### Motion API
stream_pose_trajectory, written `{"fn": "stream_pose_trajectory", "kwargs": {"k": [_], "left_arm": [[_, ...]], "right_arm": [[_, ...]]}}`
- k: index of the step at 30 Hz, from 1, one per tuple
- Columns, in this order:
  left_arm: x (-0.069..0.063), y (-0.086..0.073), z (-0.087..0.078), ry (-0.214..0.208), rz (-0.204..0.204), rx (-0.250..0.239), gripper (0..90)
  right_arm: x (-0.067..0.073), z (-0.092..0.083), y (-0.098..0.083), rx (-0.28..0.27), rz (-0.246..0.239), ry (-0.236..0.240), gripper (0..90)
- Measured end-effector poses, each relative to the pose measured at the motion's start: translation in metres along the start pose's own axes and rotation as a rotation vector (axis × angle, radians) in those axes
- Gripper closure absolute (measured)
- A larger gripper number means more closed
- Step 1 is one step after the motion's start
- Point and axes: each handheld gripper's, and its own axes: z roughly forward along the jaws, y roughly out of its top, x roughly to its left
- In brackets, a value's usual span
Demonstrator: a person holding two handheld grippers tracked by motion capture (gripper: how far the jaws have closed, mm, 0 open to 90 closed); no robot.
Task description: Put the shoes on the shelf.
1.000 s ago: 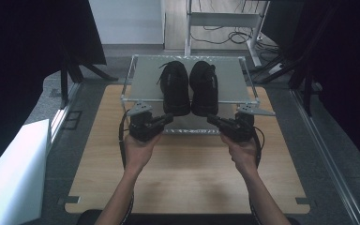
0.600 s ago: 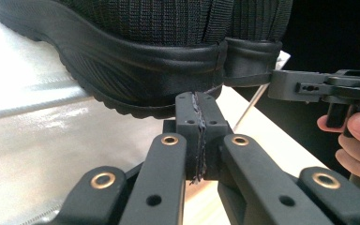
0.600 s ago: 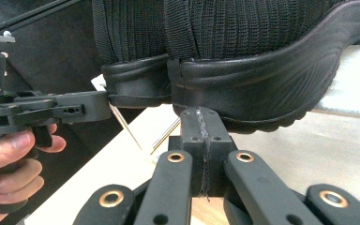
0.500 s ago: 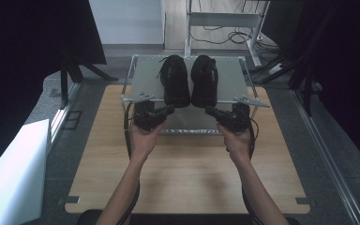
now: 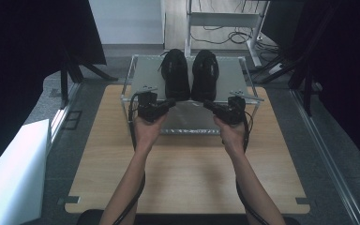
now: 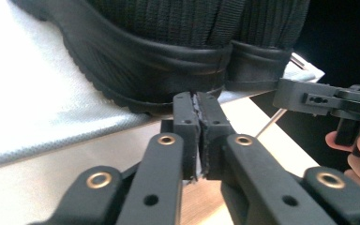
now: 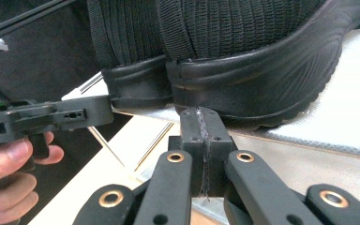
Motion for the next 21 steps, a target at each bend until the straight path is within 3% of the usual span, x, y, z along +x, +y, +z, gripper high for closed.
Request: {"fn": "stream_pose_trajectory", "kwargs": {"k": [3,6,8,11,14,17,19,21], "left_arm": [[0.008,0.005,-0.011,0.022,-0.024,-0.037,85.6],[0.018,0.012,-0.015,0.077,-0.043,-0.042,86.7],[0.022,0.018,-0.013,0.126,-0.037,-0.042,87.4],[0.029,0.026,0.001,0.205,-0.032,-0.013,89.2],[0.031,0.028,0.011,0.225,-0.025,0.023,89.5],[0.033,0.029,0.023,0.219,-0.024,0.057,89.8],[0.034,0.031,0.031,0.252,-0.014,0.068,89.9],[0.035,0.032,0.032,0.247,-0.017,0.072,90.0]], "right_arm": [[-0.004,-0.008,0.003,-0.035,0.021,0.004,90.0],[-0.019,-0.014,0.014,-0.049,0.055,-0.084,90.0],[-0.024,-0.013,0.016,-0.053,0.062,-0.105,90.0],[-0.033,0.000,0.020,-0.029,0.068,-0.174,90.0],[-0.036,0.008,0.020,-0.013,0.063,-0.208,90.0],[-0.039,0.010,0.021,-0.008,0.076,-0.204,90.0],[-0.038,0.011,0.022,0.000,0.064,-0.214,90.0],[-0.038,0.011,0.023,0.005,0.062,-0.219,90.0]]}}
